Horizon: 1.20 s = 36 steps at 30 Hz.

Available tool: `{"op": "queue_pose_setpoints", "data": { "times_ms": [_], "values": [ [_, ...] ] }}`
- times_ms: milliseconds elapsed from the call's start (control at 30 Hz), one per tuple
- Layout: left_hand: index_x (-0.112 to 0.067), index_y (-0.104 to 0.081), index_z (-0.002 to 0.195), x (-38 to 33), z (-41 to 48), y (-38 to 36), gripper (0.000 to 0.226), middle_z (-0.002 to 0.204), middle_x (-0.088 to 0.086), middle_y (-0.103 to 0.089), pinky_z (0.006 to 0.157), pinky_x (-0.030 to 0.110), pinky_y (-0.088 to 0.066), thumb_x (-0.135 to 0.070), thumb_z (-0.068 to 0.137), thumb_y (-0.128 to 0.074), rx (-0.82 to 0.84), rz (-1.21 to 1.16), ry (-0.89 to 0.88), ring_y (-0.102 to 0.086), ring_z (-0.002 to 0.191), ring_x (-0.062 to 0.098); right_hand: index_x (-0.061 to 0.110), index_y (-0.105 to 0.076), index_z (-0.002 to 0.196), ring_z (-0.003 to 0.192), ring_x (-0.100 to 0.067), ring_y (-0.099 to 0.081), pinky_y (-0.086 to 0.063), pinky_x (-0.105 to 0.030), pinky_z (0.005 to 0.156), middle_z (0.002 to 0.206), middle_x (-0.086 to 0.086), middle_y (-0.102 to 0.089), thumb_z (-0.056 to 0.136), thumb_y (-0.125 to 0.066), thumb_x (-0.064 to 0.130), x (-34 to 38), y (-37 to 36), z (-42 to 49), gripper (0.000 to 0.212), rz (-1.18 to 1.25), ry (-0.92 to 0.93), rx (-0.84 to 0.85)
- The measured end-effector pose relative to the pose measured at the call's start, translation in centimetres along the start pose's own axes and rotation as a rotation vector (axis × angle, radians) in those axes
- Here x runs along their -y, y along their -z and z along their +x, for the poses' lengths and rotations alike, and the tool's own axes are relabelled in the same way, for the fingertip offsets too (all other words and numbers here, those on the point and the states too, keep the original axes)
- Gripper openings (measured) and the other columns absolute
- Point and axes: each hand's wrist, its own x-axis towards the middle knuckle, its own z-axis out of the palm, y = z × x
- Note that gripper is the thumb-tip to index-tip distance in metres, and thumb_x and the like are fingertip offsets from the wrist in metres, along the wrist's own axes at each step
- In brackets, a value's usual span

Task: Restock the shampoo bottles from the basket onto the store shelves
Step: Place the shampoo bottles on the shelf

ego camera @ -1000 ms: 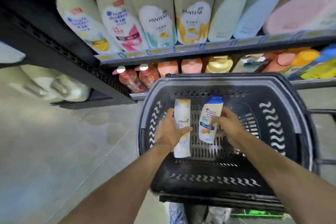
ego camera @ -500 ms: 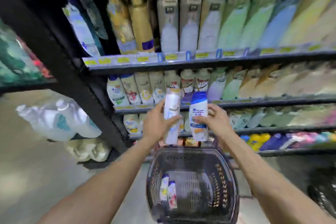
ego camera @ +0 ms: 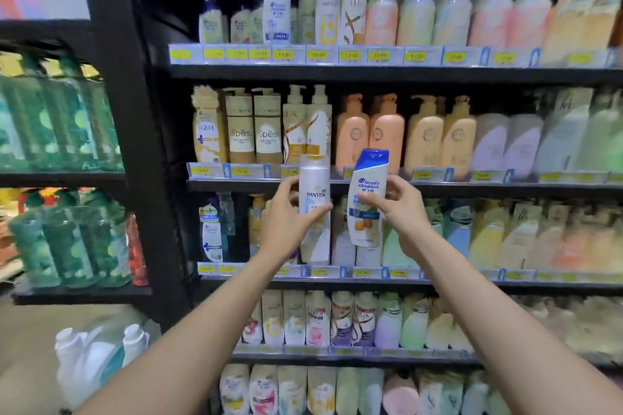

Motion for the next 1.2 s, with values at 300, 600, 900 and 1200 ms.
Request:
{"op": "queue_pose_setpoints", "data": {
  "times_ms": [300, 600, 900, 1200],
  "values": [
    [-0.026, -0.05, 0.13, -3.0, 7.8, 3.7, 0.069, 0.117, -0.006, -0.067, 0.075, 0.022, -0.055, -0.046, 0.073, -0.083, -0.054, 0.014, -0.159, -0.064, 0.104, 0.008, 0.006, -0.061, 0.12, 0.095, -0.017, -0.068, -0.058, -0.034, 0.077, 0.112, -0.008, -0.07, 0.079, -0.077, 0.011, 6.0, -4.2, 4.1, 0.045, 0.015, 0.109, -0.019],
    [-0.024, -0.052, 0.128, -9.2, 17.6, 7.0, 0.07, 0.114, -0.012, -0.062, 0.085, 0.028, -0.044, -0.053, 0.072, -0.081, -0.064, 0.116, -0.377, -0.054, 0.103, 0.006, 0.02, -0.066, 0.095, 0.084, -0.015, -0.07, -0.053, -0.03, 0.064, 0.096, -0.001, -0.073, 0.077, -0.079, 0.015, 11.8, -4.9, 9.1, 0.024, 0.061, 0.23, -0.105],
    [-0.018, -0.058, 0.121, -19.7, 29.3, 7.4, 0.063, 0.117, -0.002, -0.065, 0.087, 0.029, -0.051, -0.046, 0.071, -0.084, -0.234, 0.186, -0.451, -0.06, 0.102, 0.012, 0.019, -0.066, 0.1, 0.074, -0.009, -0.071, -0.051, -0.02, 0.052, 0.098, -0.001, -0.074, 0.08, -0.077, 0.01, 14.8, -3.7, 14.7, 0.025, 0.127, 0.353, -0.009],
    [-0.02, -0.058, 0.117, -20.4, 35.3, 4.5, 0.059, 0.116, 0.0, -0.069, 0.088, 0.038, -0.055, -0.054, 0.074, -0.08, -0.367, 0.325, -0.353, -0.066, 0.105, 0.019, 0.025, -0.066, 0.096, 0.089, -0.017, -0.071, -0.059, -0.037, 0.074, 0.099, 0.002, -0.074, 0.079, -0.077, 0.012, 13.5, -2.9, 19.2, 0.024, 0.147, 0.372, 0.042]
  ]
}}
